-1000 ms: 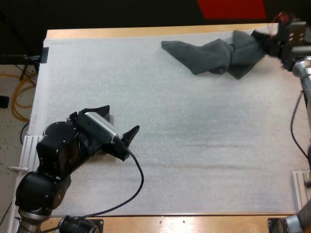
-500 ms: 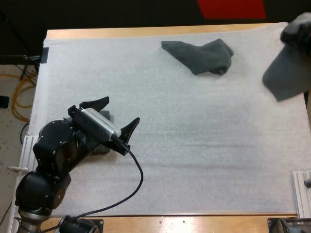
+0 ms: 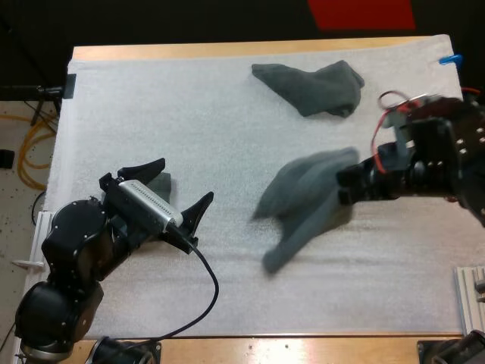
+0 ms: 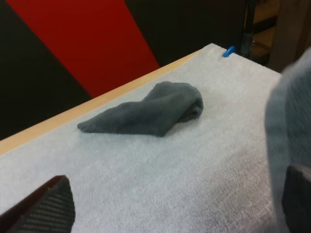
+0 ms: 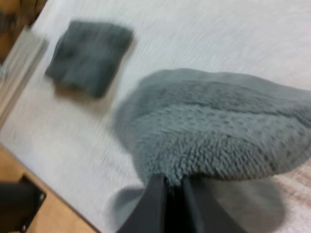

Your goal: Pick towel from pile fold and stack

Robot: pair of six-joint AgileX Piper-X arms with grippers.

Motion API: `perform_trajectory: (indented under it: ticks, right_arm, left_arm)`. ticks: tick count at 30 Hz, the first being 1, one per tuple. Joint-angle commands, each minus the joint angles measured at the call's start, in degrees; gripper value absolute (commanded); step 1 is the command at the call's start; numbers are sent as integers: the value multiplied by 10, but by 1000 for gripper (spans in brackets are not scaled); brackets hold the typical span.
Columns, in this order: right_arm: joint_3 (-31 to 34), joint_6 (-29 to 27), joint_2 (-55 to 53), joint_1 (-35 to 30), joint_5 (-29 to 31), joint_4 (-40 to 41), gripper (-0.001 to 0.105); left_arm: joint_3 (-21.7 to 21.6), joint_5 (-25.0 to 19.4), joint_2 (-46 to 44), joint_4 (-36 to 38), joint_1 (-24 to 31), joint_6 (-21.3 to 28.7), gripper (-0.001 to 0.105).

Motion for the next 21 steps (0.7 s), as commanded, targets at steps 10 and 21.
perform_trajectory:
  ticks: [10,21]
  right_arm:
    - [107,-11,159,-5,36,-223,0]
    - [-16,-12,387,-5,162,-367,0]
  left_arm:
    - [-3,4,-3,6,-2,3,83]
    - [-3,4,-3,6,-2,4,83]
